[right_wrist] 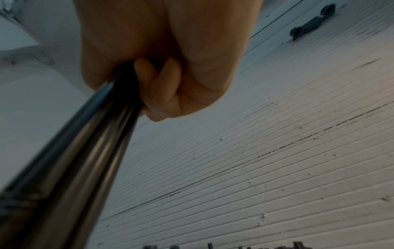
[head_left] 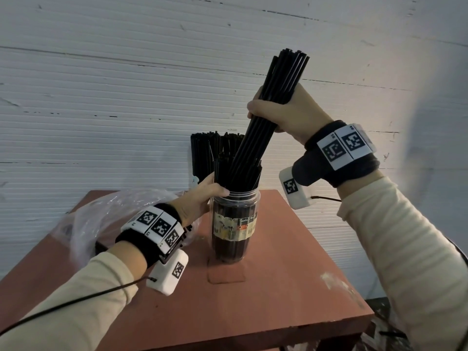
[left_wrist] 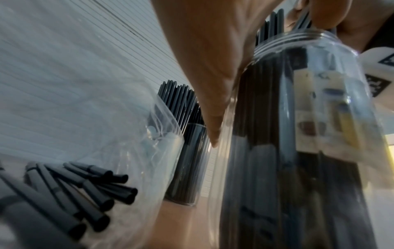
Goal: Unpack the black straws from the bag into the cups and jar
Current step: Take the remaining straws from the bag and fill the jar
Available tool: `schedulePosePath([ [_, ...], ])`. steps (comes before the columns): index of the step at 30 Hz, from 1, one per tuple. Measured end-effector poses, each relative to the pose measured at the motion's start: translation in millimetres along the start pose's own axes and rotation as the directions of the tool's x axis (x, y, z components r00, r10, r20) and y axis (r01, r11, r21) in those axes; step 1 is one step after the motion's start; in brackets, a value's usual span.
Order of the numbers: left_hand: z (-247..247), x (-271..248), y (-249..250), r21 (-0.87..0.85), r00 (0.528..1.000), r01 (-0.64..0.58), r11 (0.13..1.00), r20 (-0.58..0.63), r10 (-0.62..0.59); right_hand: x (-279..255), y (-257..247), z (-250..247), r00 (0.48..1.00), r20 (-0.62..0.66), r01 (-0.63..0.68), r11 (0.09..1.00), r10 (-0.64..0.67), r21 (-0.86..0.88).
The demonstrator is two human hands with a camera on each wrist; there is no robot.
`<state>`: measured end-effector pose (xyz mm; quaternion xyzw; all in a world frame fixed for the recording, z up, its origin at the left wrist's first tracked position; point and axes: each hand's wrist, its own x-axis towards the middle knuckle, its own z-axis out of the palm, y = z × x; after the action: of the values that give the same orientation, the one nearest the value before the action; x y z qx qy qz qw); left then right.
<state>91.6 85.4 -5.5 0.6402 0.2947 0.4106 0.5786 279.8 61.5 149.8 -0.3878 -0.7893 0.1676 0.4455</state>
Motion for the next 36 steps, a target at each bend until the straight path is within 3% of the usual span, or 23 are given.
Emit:
schedulePosePath([
  [5, 1.6, -5.0, 0.6, 0.177, 1.0, -0.027, 0.984, 0.018, 0.024, -1.3, 4.2, 11.8, 0.992, 0.123, 0.022, 0.997, -0.014, -0.069],
  [9, 0.3, -8.1, -0.4, 0.175, 1.0, -0.015, 0.984, 0.015, 0.013, -5.4, 17.4, 28.8, 0.971, 0.24, 0.023, 0.99, 0.012, -0.143],
  [12, 2.9, -11.0, 0.3, 0.156, 1.0, -0.018, 0.988, 0.015, 0.016, -15.8, 27.2, 37.4, 0.954, 0.295, -0.015, 0.995, 0.043, -0.095],
  [14, 5.2, -12.4, 0.6, 0.166, 1.0, -0.025, 0.986, 0.008, 0.024, -22.7, 26.7, 38.5, 0.961, 0.272, -0.053, 0.998, 0.055, -0.016],
  [16, 6.8, -13.3, -0.2, 0.177, 0.999, -0.031, 0.984, -0.008, 0.033, -24.9, 23.8, 37.0, 0.989, 0.143, -0.05, 0.998, 0.043, 0.047],
  [19, 9.4, -14.6, -0.4, 0.202, 0.998, -0.048, 0.978, -0.029, 0.055, -21.8, 19.3, 36.2, 0.983, -0.164, 0.094, 0.992, -0.08, 0.082],
  [21, 9.6, -15.4, -0.6, 0.223, 0.997, -0.049, 0.974, -0.055, 0.063, -20.2, 14.5, 40.4, 0.951, -0.248, 0.198, 0.979, -0.183, 0.037],
  [25, 8.0, -18.6, -1.5, 0.266, 0.987, -0.053, 0.962, -0.13, 0.09, -24.3, 21.7, 58.6, 0.926, -0.153, 0.305, 0.922, -0.346, -0.239],
  [29, 10.3, -21.9, 1.4, 0.264, 0.975, -0.046, 0.964, -0.196, 0.1, -42.1, 40.9, 74.9, 0.944, -0.047, 0.297, 0.9, -0.328, -0.319],
  [33, 11.1, -26.6, 5.8, 0.284, 0.981, -0.011, 0.959, -0.181, 0.065, -49.1, 34.7, 76.0, 0.93, -0.071, 0.319, 0.891, -0.359, -0.324],
  [36, 12.7, -27.3, 5.8, 0.274, 0.985, -0.019, 0.961, -0.161, 0.066, -51.1, 30.9, 81.9, 0.947, 0.005, 0.295, 0.863, -0.321, -0.41],
])
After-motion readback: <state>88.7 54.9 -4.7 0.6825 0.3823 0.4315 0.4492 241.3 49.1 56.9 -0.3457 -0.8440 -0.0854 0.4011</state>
